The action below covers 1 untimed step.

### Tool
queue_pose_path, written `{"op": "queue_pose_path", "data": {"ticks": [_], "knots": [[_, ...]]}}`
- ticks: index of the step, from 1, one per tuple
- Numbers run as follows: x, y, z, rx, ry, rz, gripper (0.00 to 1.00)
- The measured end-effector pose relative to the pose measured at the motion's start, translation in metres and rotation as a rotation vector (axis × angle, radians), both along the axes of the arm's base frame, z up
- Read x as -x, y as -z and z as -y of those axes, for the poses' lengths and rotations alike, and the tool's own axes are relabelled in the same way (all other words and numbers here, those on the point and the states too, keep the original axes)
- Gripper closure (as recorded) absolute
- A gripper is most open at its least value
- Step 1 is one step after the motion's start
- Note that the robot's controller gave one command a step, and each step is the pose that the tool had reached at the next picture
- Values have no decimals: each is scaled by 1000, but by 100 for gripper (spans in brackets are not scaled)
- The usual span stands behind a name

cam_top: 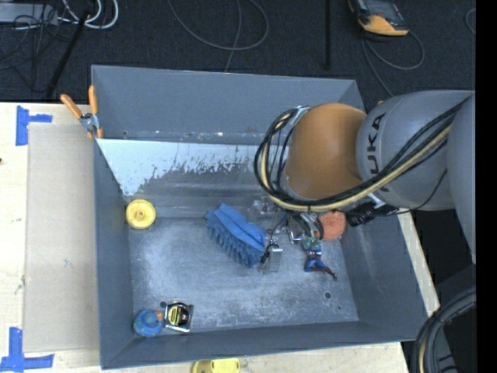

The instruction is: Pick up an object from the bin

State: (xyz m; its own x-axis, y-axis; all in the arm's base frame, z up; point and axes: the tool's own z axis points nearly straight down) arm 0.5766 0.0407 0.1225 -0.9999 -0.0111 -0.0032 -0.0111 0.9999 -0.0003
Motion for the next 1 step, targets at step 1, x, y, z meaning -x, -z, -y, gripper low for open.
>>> {"op": "queue_pose_path", "data": {"ticks": [1], "knots": [[-8, 41, -36, -2, 61, -1, 100]]}}
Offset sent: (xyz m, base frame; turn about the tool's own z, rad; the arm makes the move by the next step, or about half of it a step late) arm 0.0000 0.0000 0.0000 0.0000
